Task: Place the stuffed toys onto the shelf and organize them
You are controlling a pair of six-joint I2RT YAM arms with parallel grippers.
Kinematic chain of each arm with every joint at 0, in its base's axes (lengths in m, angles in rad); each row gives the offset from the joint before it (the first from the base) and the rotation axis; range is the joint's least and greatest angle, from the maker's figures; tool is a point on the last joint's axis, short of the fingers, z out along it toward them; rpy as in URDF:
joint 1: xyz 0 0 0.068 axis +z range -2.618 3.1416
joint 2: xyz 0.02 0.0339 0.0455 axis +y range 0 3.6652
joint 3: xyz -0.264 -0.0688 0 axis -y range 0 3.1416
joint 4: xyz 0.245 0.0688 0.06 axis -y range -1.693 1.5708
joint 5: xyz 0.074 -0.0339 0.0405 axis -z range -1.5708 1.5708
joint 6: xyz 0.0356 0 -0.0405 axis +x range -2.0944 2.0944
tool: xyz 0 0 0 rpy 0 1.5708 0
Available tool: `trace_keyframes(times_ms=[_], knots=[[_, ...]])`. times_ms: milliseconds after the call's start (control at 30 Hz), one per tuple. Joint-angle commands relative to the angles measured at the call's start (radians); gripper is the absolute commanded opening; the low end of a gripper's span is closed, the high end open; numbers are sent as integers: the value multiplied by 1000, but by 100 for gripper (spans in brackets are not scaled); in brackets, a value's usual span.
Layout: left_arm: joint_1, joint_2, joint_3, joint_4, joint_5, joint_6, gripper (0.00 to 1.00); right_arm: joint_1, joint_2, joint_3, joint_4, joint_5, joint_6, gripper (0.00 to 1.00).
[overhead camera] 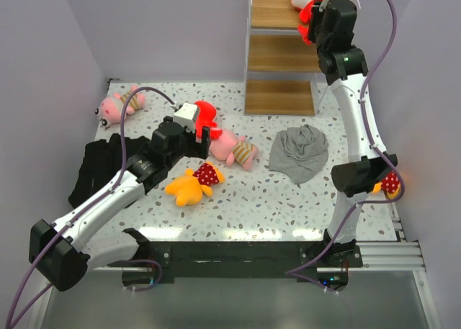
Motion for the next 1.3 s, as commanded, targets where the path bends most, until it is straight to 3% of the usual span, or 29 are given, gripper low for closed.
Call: trace_keyframes(times_ms=[0,167,467,567,700,900,1233,1267], knots=[[1,7,41,23,19,-4,92,-8,-11,57,78,-30,-5,36],[1,12,47,18,37,-5,92,-10,-10,68,71,2,-5,42],[1,10,47,20,42,-7,92,-11,-1,44,83,58,-11,41],[3,7,47,17,42,-7,92,-16,7,47,103,86,-5,33],[1,4,48,18,36,-7,92,-22,7,45,129,126,47,0],[1,0,45,15,31,-7,92,-42,24,62,149,187,98,0],[0,-5,45,17,28,-5,92,-76,48,62,180,86,118,0],[0,-5,45,17,28,-7,92,-82,48,61,183,80,116,14]])
